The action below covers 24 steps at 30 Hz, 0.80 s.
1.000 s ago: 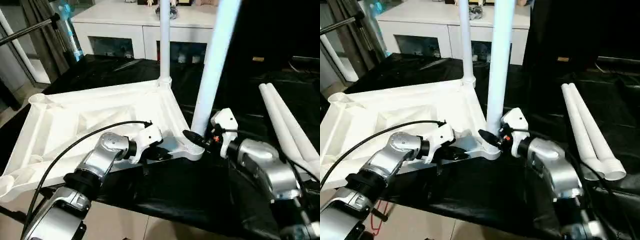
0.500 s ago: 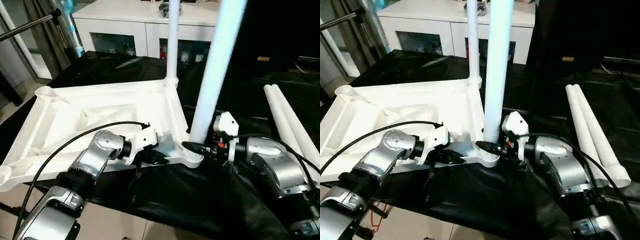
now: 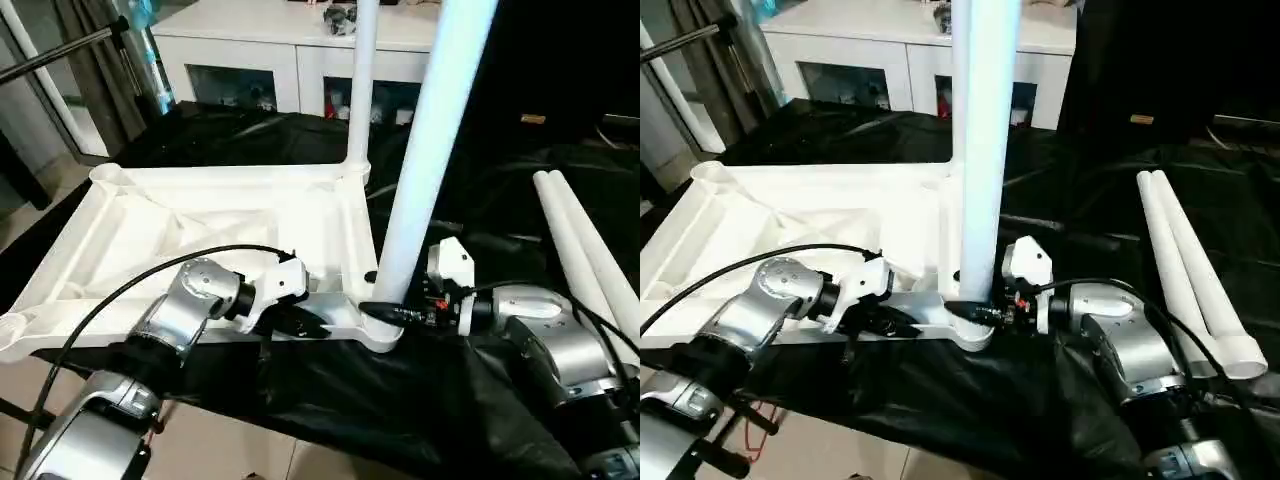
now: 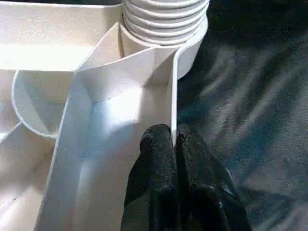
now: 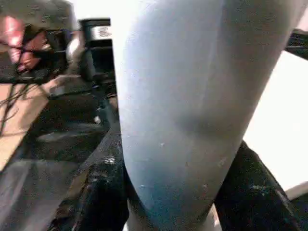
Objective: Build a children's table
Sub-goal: Rotate leg to tighten
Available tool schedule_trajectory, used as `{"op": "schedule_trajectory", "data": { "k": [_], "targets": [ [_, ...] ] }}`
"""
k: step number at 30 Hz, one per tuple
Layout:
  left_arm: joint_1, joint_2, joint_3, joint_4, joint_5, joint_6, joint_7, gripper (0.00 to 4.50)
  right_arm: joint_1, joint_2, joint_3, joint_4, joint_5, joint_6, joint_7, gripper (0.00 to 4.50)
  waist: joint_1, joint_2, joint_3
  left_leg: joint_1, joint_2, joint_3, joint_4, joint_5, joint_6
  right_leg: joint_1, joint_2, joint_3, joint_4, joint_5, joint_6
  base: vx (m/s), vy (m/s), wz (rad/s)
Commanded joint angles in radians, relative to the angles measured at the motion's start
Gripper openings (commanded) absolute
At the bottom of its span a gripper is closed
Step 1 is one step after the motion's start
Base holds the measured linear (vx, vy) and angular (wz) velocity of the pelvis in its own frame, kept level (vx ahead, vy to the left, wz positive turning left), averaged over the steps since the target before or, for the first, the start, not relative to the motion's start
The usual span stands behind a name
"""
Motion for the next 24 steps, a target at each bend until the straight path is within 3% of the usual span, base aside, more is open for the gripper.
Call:
{"op": "schedule_trajectory", "data": {
  "k": [1, 3, 4, 7, 13, 18, 20, 24],
  "targets": [
    [-0.053, -0.039, 0.044, -0.001, -0.010, 0.016, 0.101, 0.00, 0.038, 0.031, 0.063, 0.105, -0.062, 0.054, -0.045, 1.86, -0.004, -0.002, -0.038, 0.017, 0.059, -0.029, -0.075, -0.373, 0.006, 0.027, -0.079, 0.047, -0.094, -0.394, -0.213, 0.000, 0.000, 0.00],
    [-0.064, -0.061, 0.061, 0.008, -0.011, 0.038, 0.152, 0.00, 0.014, 0.058, 0.045, 0.155, -0.079, 0.055, -0.126, 1.86, -0.009, -0.002, -0.037, 0.017, 0.059, -0.034, -0.077, -0.393, -0.009, 0.026, -0.080, 0.046, -0.097, -0.435, -0.195, 0.000, 0.000, 0.00],
    [-0.087, -0.103, 0.087, 0.032, -0.012, 0.094, 0.247, 0.00, -0.032, 0.106, 0.017, 0.253, -0.115, 0.045, -0.280, 1.86, -0.011, -0.001, -0.038, 0.018, 0.059, -0.034, -0.078, -0.397, -0.015, 0.023, -0.079, 0.046, -0.095, -0.440, -0.192, 0.000, 0.000, 0.00],
    [-0.127, -0.155, 0.105, 0.081, 0.009, 0.150, 0.386, 0.00, -0.086, 0.166, -0.024, 0.366, -0.123, 0.058, -0.434, 1.86, -0.035, -0.002, -0.033, 0.017, 0.052, -0.041, -0.076, -0.448, -0.038, 0.017, -0.078, 0.039, -0.102, -0.508, -0.172, -0.021, 0.007, -0.03],
    [-0.188, -0.277, 0.114, 0.164, 0.048, 0.240, 0.593, 0.00, -0.205, 0.301, -0.059, 0.579, -0.137, 0.087, -0.654, 1.86, -0.038, 0.005, -0.033, 0.020, 0.047, -0.042, -0.072, -0.469, -0.016, 0.012, -0.077, 0.036, -0.113, -0.531, -0.151, 0.000, 0.000, 0.00],
    [-0.185, -0.289, 0.112, 0.173, 0.047, 0.241, 0.600, 0.00, -0.244, 0.337, -0.076, 0.638, -0.141, 0.090, -0.658, 1.86, -0.054, 0.006, -0.029, 0.019, 0.044, -0.052, -0.076, -0.538, -0.013, 0.011, -0.077, 0.024, -0.127, -0.622, -0.100, 0.000, 0.000, 0.00],
    [-0.182, -0.287, 0.114, 0.172, 0.046, 0.240, 0.596, 0.00, -0.252, 0.341, -0.075, 0.651, -0.148, 0.091, -0.652, 1.86, -0.061, 0.010, -0.026, 0.035, 0.044, -0.053, -0.075, -0.589, -0.015, -0.001, -0.074, 0.017, -0.138, -0.634, -0.098, 0.000, 0.000, 0.00],
    [-0.180, -0.280, 0.112, 0.167, 0.048, 0.240, 0.586, 0.00, -0.262, 0.342, -0.058, 0.667, -0.175, 0.095, -0.649, 1.86, -0.073, 0.015, -0.026, 0.035, 0.048, -0.062, -0.085, -0.651, -0.026, 0.006, -0.077, 0.006, -0.138, -0.603, -0.095, 0.000, 0.000, 0.00]
  ]
}}
